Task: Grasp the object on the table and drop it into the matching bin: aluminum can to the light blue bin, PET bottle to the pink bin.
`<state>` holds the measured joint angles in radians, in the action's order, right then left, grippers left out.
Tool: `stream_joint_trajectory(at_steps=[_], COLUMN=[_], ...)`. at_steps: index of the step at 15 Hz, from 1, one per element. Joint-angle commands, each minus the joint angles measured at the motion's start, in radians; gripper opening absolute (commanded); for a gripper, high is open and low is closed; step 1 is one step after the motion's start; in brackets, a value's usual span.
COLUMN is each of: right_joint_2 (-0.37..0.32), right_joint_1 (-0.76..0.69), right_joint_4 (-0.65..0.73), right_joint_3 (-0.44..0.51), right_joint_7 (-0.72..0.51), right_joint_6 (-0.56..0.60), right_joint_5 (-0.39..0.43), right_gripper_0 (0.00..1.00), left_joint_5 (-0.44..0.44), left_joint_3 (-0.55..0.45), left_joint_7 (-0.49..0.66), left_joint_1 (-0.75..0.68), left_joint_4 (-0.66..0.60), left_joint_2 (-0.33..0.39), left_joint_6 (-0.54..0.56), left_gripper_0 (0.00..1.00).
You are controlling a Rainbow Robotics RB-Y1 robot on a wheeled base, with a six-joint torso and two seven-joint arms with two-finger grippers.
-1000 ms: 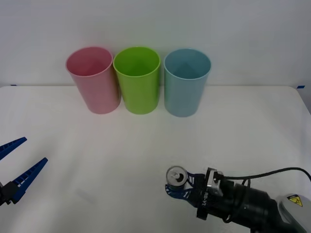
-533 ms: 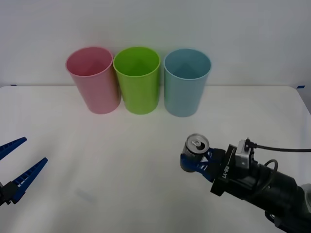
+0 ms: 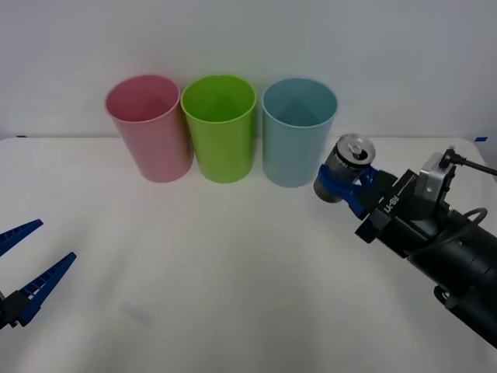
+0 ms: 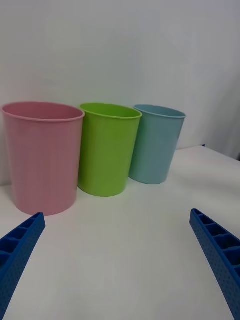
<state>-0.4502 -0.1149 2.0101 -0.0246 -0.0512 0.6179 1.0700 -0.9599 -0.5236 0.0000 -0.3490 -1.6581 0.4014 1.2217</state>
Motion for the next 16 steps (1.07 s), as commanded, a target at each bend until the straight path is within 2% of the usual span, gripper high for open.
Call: stream_joint_trajectory(at_steps=[1,10,16], right_joint_2=[-0.013,-0.024,0.051], right_joint_1=[0.043,0.296,0.497], right_joint_4=[-0.008,-0.240,-0.456], right_joint_3=[0.028,0.029,0.028], right_joint_7=[-0.013,-0.049,-0.073], right_joint_6=[-0.035,-0.038,-0.038], right_joint_5=[0.001,0.039,0.153], right_gripper_0=[0.00,0.00,0.00], left_joint_5=[0.000,0.000,0.000], left_joint_3=[0.000,0.000,0.000], left_joint_7=[0.000,0.000,0.000], left_joint_1=[0.000,0.000,0.000], left_joint_4=[0.000,0.000,0.000], left_joint_2=[0.000,0.000,0.000], left_joint_6=[0.000,0.000,0.000], left_gripper_0=[1.00,1.00,1.00])
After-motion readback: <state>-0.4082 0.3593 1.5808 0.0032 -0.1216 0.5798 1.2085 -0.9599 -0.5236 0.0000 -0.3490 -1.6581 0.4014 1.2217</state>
